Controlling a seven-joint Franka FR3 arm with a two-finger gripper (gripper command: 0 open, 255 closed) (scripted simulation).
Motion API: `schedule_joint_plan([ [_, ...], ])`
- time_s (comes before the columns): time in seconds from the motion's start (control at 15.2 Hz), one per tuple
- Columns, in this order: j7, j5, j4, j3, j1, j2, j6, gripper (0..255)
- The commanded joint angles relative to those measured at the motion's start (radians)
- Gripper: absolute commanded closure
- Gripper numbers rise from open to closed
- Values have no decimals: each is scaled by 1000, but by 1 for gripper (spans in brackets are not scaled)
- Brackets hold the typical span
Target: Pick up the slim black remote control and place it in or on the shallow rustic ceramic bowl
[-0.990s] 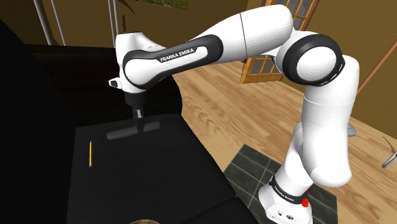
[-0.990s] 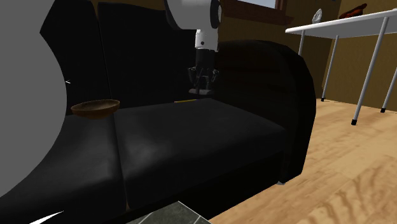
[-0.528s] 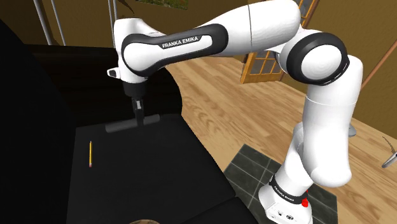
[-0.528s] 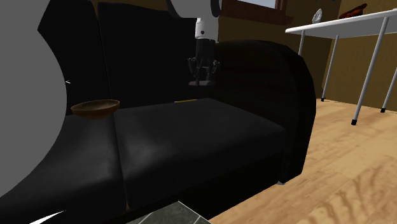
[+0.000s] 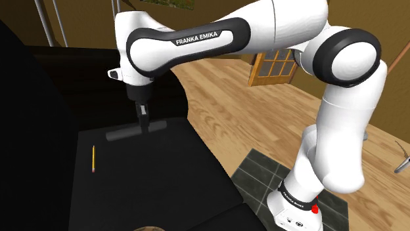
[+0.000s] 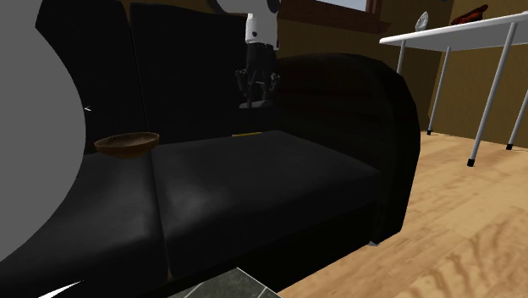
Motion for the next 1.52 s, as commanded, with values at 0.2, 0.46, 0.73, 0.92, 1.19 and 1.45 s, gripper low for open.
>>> schedule_joint_plan([
  [0.2, 89, 9, -122, 38, 54, -86, 42, 255],
  [0.46, 166, 18, -201, 74, 99, -142, 70, 255],
  [0.73, 248, 28, -260, 115, 145, -183, 93, 255],
  [0.92, 312, 36, -291, 147, 181, -206, 108, 255],
  [1.19, 400, 44, -317, 191, 229, -223, 125, 255],
  [1.45, 492, 48, -325, 238, 277, -224, 139, 255],
])
